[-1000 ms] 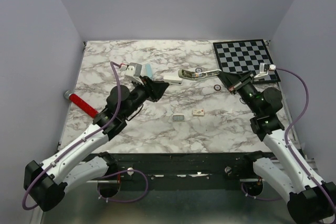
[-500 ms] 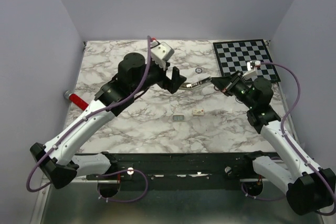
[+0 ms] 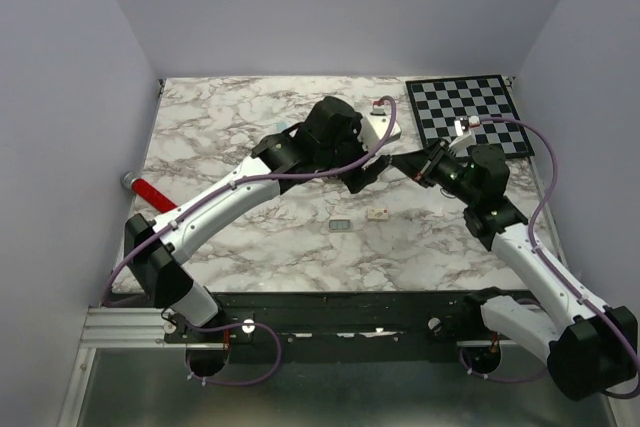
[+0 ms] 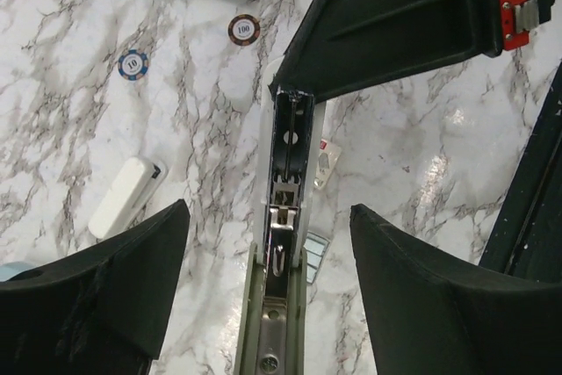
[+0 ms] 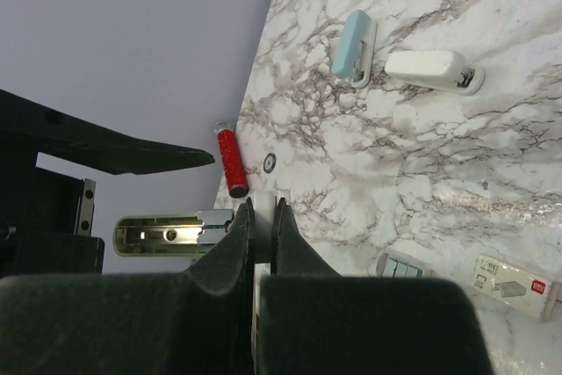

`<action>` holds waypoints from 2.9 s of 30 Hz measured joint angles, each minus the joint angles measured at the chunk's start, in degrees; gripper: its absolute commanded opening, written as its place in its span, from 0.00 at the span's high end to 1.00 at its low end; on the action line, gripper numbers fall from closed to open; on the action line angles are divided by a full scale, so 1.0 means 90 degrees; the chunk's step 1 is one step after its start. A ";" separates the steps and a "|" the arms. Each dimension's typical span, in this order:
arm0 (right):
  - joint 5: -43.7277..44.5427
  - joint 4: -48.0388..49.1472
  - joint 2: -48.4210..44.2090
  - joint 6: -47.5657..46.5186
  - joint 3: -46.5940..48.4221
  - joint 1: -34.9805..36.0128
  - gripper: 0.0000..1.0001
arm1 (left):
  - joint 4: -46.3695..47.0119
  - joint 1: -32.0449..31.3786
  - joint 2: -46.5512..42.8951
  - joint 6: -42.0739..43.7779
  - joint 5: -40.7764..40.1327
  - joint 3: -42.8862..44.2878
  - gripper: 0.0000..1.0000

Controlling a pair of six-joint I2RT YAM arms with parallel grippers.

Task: Load the staples into the stapler

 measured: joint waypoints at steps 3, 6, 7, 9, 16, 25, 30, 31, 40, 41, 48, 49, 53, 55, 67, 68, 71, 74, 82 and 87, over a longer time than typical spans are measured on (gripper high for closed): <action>-0.0036 0.0000 0.0061 -0.0039 0.0000 0.0029 0.99 | -0.0197 0.0007 0.0277 0.0187 -0.0007 0.0270 0.35; -0.0075 0.0000 0.0112 -0.0041 0.0000 0.0053 0.99 | -0.0333 0.0000 0.0408 0.0352 -0.0012 0.0379 0.39; -0.0087 0.0000 0.0121 -0.0041 0.0000 0.0056 0.99 | -0.0391 0.0000 0.0432 0.0396 -0.0015 0.0403 0.40; -0.0126 0.0002 0.0160 -0.0044 0.0000 0.0056 0.99 | -0.0512 0.0000 0.0493 0.0461 -0.0017 0.0469 0.40; -0.0172 0.0022 0.0333 -0.0041 0.0000 0.0058 0.99 | -0.0792 0.0000 0.0653 0.0605 -0.0012 0.0505 0.46; -0.0219 0.0049 0.0534 -0.0036 0.0012 0.0131 0.99 | -0.0867 0.0000 0.0811 0.0670 -0.0015 0.0503 0.60; -0.0236 0.0114 0.0593 -0.0032 0.0012 0.0170 0.99 | -0.0857 0.0000 0.0816 0.0627 -0.0017 0.0476 0.79; -0.0236 0.0117 0.0605 -0.0029 0.0012 0.0175 0.99 | -0.0845 0.0000 0.0816 0.0610 -0.0017 0.0452 0.84; -0.0345 0.0039 0.0741 -0.0102 0.0010 0.0202 0.55 | -0.0590 0.0051 0.0702 0.0576 -0.0017 0.0012 1.00; -0.0396 0.0036 0.0767 -0.0104 0.0005 0.0226 0.50 | -0.0561 0.0056 0.0648 0.0585 -0.0039 -0.0109 1.00; -0.0483 -0.0032 0.0826 -0.0323 -0.0223 0.0313 0.30 | -0.0619 0.0075 0.0194 0.0670 -0.0160 -0.0831 1.00; -0.0437 -0.0032 0.0794 -0.0364 -0.0223 0.0311 0.29 | -0.0743 0.0090 0.0160 0.0673 -0.0226 -0.0969 1.00; 0.0075 -0.0216 0.0461 -0.0554 -0.0304 0.0301 0.25 | -0.1251 0.0126 0.0175 0.0673 -0.0415 -0.1438 1.00; 0.0447 -0.0389 0.0245 -0.0668 -0.0435 0.0301 0.23 | -0.1440 0.0124 0.0197 0.0675 -0.0476 -0.1588 1.00; 0.2353 -0.1591 -0.0359 -0.1367 -0.0865 0.0301 0.22 | -0.1987 -0.0639 0.1464 0.0784 -0.0580 -0.1695 1.00; 0.2402 -0.1610 -0.0386 -0.1401 -0.0891 0.0301 0.22 | -0.1987 -0.0699 0.1581 0.0797 -0.0580 -0.1695 1.00; 0.2487 -0.1664 -0.0410 -0.1554 -0.0940 0.0301 0.22 | -0.1987 -0.0857 0.1824 0.0828 -0.0580 -0.1695 0.99; 0.2526 -0.1690 -0.0410 -0.1712 -0.0964 0.0301 0.22 | -0.1979 -0.0947 0.1967 0.0865 -0.0590 -0.1693 0.95; 0.2543 -0.1749 -0.0410 -0.1991 -0.1042 0.0301 0.21 | -0.2176 -0.1163 0.2137 0.0882 -0.0906 -0.1513 0.78; 0.2543 -0.1819 -0.0466 -0.2212 -0.1042 0.0301 0.20 | -0.2191 -0.1258 0.2149 0.0840 -0.1083 -0.1501 0.65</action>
